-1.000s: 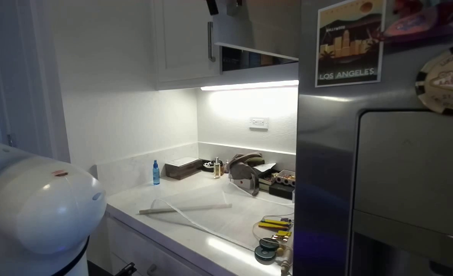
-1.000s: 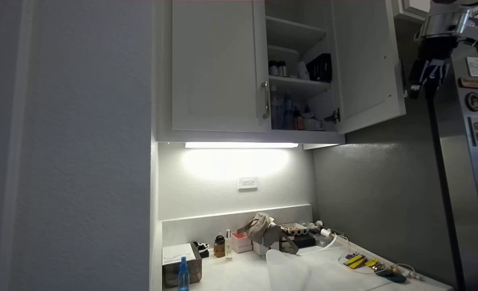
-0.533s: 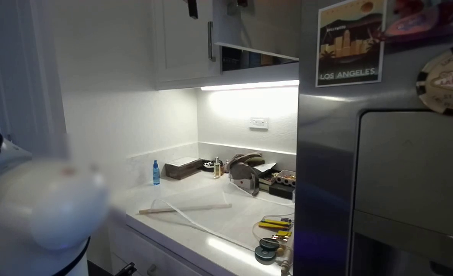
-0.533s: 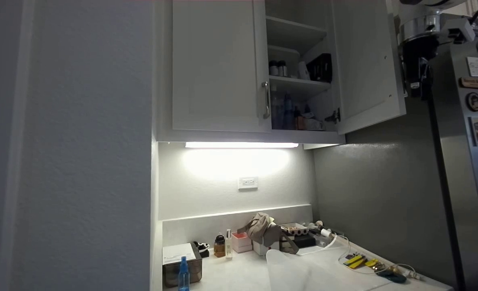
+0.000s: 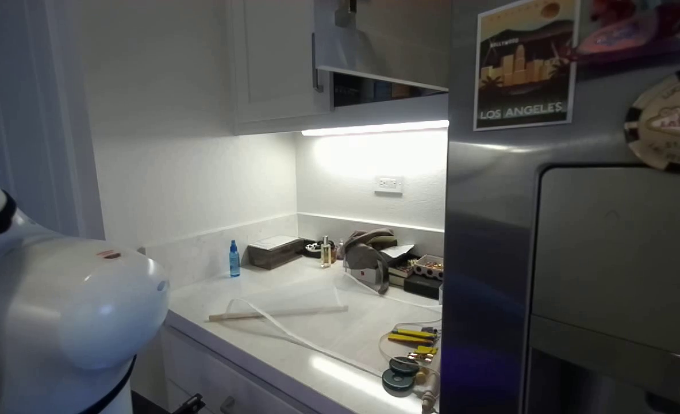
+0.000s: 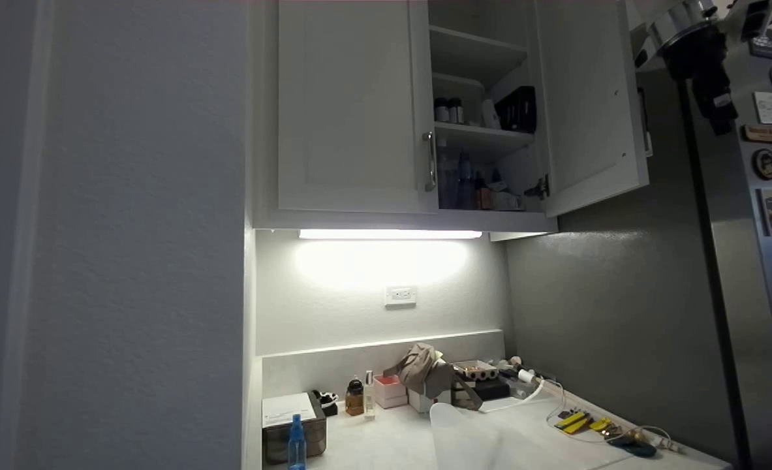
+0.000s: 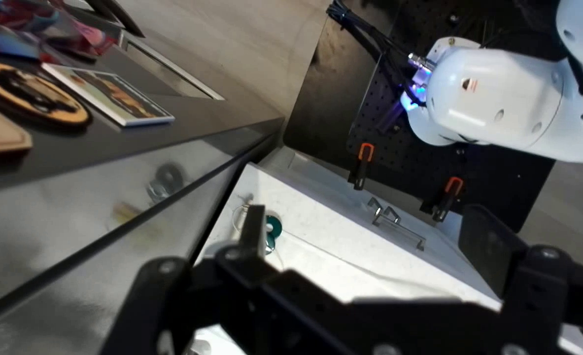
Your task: Open the top right and left cupboard doors
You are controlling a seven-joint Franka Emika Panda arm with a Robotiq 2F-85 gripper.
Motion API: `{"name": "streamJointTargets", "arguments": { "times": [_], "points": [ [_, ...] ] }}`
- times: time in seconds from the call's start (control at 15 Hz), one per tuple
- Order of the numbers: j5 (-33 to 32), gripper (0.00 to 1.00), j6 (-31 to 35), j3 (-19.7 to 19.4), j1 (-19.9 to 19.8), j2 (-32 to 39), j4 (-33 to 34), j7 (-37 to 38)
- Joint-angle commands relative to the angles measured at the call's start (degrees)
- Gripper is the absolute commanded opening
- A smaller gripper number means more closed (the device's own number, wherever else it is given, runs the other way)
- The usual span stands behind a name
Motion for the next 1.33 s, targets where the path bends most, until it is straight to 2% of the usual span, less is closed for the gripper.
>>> {"name": "streamJointTargets", "arguments": {
  "times": [0.0,0.13,0.27,0.6,1.07,1.13,1.27],
  "points": [
    [-6.61,1.0,-4.56,0.28,1.12,1.07,5.24,-9.43],
    [-10.29,1.0,-5.6,0.0,1.73,0.72,7.0,-15.41],
    [-11.14,1.0,-5.12,-0.35,2.43,0.25,7.92,-20.32],
    [-6.6,1.0,-4.0,-2.0,4.2,0.24,10.4,-27.63],
    [0.49,1.0,-4.94,-3.93,4.44,1.04,12.56,-29.91],
    [6.97,1.0,-5.04,3.17,2.71,0.53,9.2,-20.58],
    [13.33,1.0,-5.23,6.09,3.0,0.44,9.4,-15.96]
  ]
}}
